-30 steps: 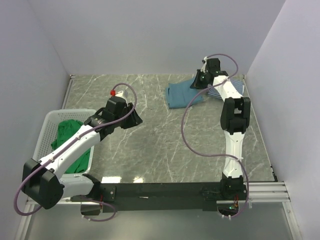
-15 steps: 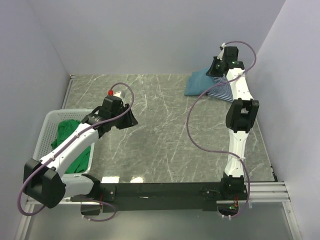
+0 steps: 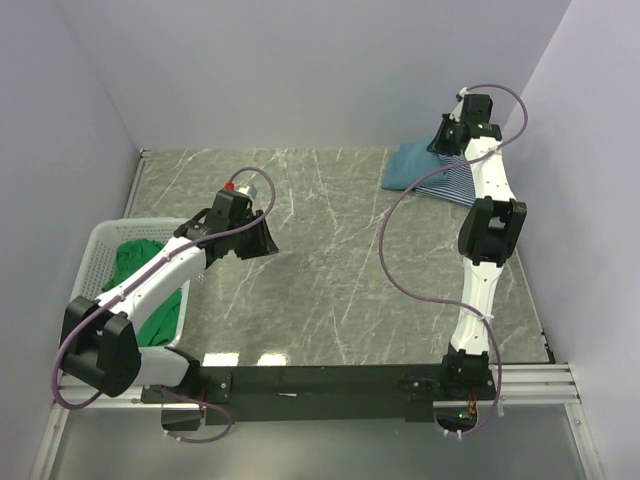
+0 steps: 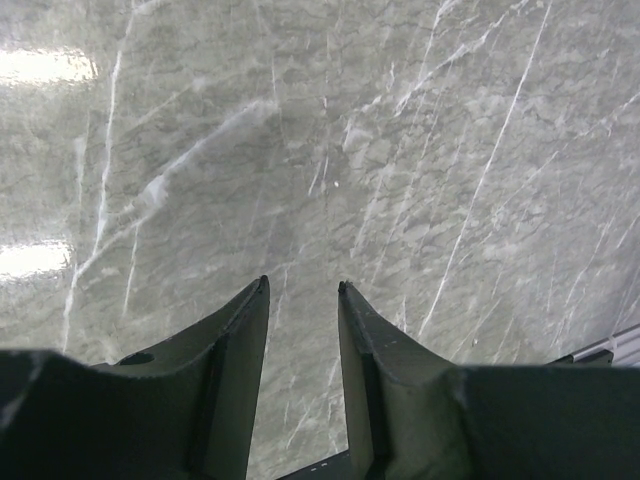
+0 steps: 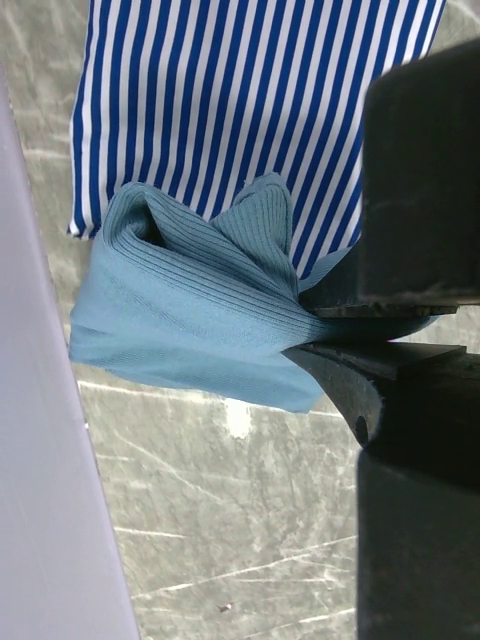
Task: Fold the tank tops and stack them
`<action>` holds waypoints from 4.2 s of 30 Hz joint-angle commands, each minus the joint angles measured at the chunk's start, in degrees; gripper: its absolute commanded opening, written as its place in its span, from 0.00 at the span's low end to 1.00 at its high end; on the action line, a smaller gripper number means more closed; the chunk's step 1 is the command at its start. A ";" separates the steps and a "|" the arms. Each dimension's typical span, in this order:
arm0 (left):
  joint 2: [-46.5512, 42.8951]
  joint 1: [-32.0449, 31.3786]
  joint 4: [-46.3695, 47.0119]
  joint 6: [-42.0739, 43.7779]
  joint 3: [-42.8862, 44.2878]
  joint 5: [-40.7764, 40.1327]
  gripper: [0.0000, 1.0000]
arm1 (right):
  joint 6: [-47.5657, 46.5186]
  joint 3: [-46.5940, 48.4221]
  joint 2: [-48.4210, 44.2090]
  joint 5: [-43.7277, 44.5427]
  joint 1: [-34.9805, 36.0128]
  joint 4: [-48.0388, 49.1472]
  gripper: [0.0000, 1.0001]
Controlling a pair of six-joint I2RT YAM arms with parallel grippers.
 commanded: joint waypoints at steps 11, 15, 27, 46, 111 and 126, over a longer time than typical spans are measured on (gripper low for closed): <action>2.43 0.49 2.69 1.31 1.94 3.10 0.38 | -0.28 -4.31 -5.85 0.37 -5.03 4.64 0.00; 3.14 0.49 3.05 1.31 2.29 3.28 0.38 | 0.94 -6.60 -6.82 -0.07 -6.70 6.13 0.00; 3.40 0.49 3.57 1.31 1.76 3.54 0.38 | 2.97 -9.95 -8.66 -0.51 -7.84 8.33 0.00; 1.03 0.67 5.07 -0.18 0.00 4.07 0.43 | 11.76 -32.69 -19.99 12.05 -8.64 13.87 0.76; -1.68 51.29 -6.27 -15.48 7.02 -17.65 0.01 | 19.41 -91.07 -79.06 24.01 40.41 22.84 0.75; -13.21 12.82 -5.65 -8.18 38.67 -17.37 0.00 | 17.03 -84.48 -84.51 29.98 40.41 17.74 0.75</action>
